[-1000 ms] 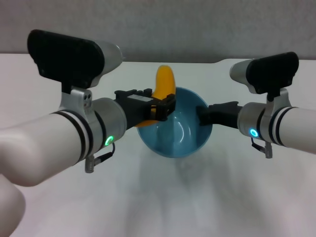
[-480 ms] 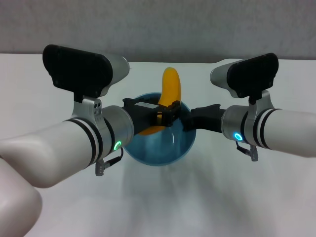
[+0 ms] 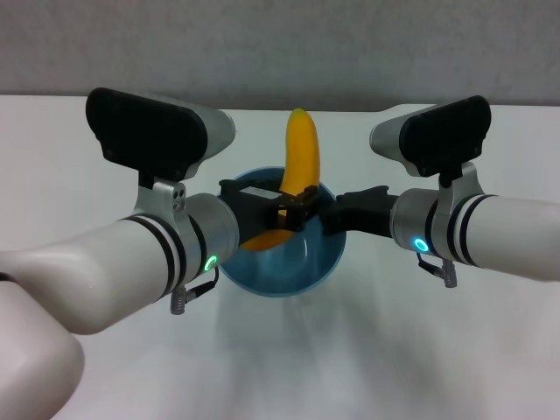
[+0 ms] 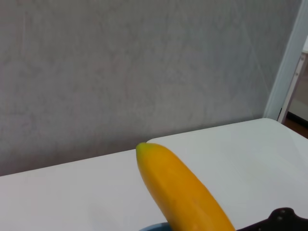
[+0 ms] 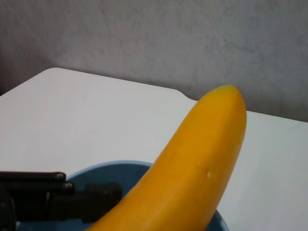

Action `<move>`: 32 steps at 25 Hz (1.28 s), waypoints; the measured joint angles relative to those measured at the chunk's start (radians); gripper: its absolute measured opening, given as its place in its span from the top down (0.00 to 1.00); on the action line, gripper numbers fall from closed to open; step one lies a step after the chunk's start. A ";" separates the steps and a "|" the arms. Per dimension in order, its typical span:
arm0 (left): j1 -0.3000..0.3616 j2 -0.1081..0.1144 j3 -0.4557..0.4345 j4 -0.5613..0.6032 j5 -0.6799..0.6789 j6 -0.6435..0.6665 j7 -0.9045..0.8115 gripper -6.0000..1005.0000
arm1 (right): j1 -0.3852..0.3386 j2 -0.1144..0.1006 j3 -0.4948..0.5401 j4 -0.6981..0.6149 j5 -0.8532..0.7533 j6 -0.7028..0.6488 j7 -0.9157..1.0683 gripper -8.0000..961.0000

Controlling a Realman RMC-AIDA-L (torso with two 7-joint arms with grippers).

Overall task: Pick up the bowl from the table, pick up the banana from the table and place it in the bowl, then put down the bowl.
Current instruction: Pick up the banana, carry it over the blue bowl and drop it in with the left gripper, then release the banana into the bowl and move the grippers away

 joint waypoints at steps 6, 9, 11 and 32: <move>0.005 0.002 -0.001 0.000 0.006 0.001 0.002 0.41 | -0.001 0.000 0.001 -0.007 0.000 0.000 0.000 0.96; 0.010 0.003 -0.006 0.000 0.006 0.001 0.003 0.28 | -0.002 0.000 0.002 -0.010 0.000 0.000 0.000 0.96; 0.014 0.004 -0.017 0.000 0.007 0.003 0.004 0.24 | -0.002 0.000 0.004 -0.012 0.000 0.001 0.000 0.96; 0.136 0.000 -0.261 0.052 0.137 0.094 -0.006 0.12 | 0.345 -0.004 0.200 -0.536 0.445 0.207 -0.347 0.96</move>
